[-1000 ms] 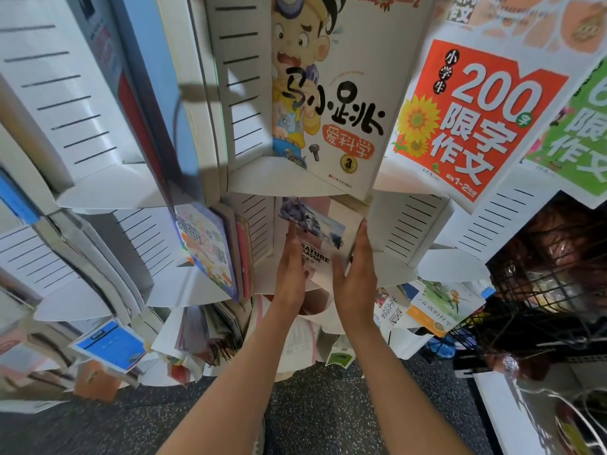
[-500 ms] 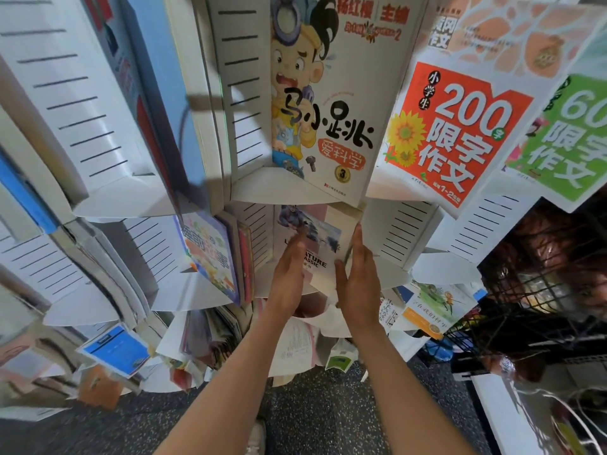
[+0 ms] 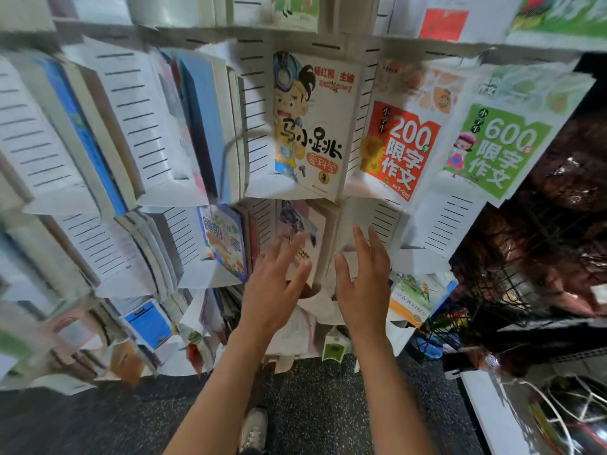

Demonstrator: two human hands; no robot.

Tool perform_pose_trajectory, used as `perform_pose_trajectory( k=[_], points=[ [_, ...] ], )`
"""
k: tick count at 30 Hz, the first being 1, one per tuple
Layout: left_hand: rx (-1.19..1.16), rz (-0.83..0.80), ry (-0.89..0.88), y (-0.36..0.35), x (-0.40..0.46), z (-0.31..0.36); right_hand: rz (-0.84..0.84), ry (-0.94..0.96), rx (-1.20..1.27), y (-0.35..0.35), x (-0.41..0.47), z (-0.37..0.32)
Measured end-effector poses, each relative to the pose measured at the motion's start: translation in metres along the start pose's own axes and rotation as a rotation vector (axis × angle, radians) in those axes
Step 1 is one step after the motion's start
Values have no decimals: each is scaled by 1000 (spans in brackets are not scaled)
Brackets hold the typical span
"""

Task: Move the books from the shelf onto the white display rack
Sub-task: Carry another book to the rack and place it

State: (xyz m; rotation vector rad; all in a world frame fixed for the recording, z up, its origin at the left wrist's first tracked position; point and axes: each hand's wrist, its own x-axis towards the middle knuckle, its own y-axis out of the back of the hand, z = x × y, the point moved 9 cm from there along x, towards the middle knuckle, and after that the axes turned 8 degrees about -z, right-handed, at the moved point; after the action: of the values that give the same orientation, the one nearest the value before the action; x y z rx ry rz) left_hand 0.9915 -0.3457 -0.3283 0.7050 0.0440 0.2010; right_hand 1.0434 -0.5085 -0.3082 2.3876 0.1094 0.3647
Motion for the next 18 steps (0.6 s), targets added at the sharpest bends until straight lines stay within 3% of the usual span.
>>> perform_pose_trajectory(
  k=[7, 11, 15, 18],
  points=[
    [174, 117, 95, 75, -78, 44, -74, 78, 84, 52, -52, -76],
    [179, 209, 30, 122, -118, 70, -157, 147, 77, 65, -80, -124],
    [130, 116, 174, 164, -153, 66, -234, 170, 95, 64, -100, -168],
    [160, 174, 162, 209, -184, 69, -249, 249, 115, 57, -111, -216]
  ],
)
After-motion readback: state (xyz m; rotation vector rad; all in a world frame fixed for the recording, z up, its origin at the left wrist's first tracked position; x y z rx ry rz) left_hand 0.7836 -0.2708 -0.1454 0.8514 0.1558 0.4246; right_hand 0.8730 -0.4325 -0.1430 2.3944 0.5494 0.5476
